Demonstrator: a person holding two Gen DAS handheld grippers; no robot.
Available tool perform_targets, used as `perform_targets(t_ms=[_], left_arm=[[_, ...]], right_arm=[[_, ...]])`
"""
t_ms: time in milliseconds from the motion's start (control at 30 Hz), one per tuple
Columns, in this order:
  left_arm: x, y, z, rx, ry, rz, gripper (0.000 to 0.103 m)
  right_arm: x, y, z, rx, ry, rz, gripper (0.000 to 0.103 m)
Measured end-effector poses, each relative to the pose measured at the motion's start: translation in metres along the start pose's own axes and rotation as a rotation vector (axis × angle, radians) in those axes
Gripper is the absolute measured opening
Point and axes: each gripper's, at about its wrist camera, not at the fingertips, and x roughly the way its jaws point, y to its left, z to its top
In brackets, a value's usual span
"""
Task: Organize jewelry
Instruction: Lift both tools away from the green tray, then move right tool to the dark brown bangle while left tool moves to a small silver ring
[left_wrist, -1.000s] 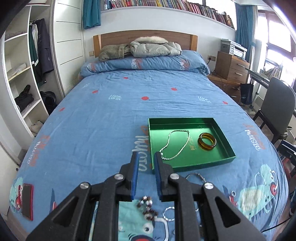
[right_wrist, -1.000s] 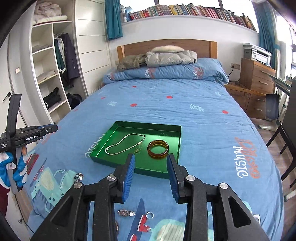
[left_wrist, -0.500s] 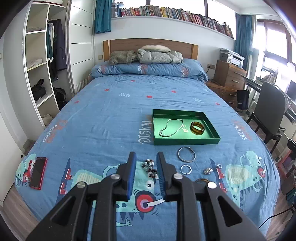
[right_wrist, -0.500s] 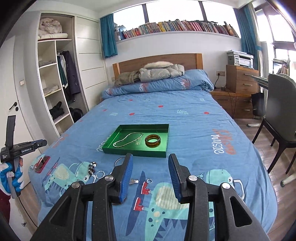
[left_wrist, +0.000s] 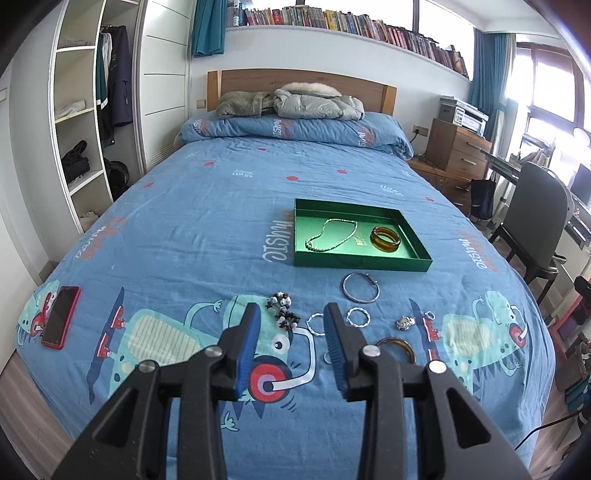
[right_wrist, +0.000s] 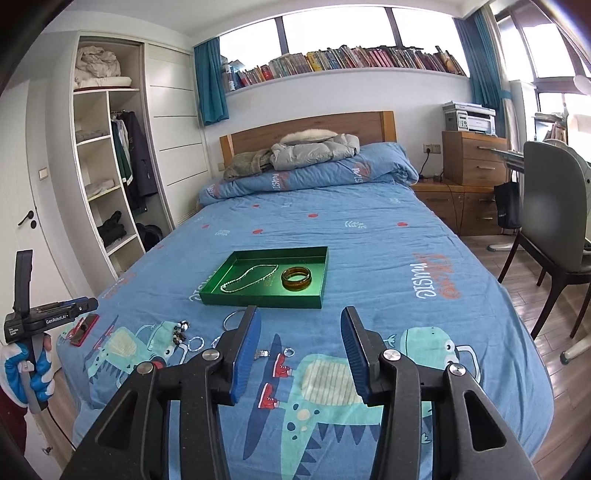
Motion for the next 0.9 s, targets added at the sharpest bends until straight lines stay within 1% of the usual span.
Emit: perform_targets(t_ms=[167, 267, 333, 600, 767, 900], left_arm=[[0.022, 0.000, -0.018, -0.026, 0.034, -0.018, 0.034], [0.037, -0.001, -0.030, -0.019, 0.063, -0.030, 0.034], [0.048, -0.002, -0.039, -0.013, 0.089, -0.052, 0.034], [0.098, -0.015, -0.072, 0.025, 0.192, -0.126, 0.034], [0.132, -0.021, -0.084, 0.044, 0.261, -0.157, 0.034], [0.155, -0.022, -0.089, 0.047, 0.295, -0.179, 0.034]], right_arm=[[0.020, -0.003, -0.012, 0.006, 0.031, 0.017, 0.045], [0.036, -0.004, -0.019, 0.010, 0.059, 0.030, 0.045], [0.049, -0.004, -0.025, 0.016, 0.085, 0.045, 0.045], [0.118, 0.018, -0.063, 0.015, 0.245, 0.140, 0.045], [0.163, 0.042, -0.085, -0.021, 0.347, 0.206, 0.045], [0.195, 0.063, -0.097, -0.068, 0.425, 0.244, 0.045]])
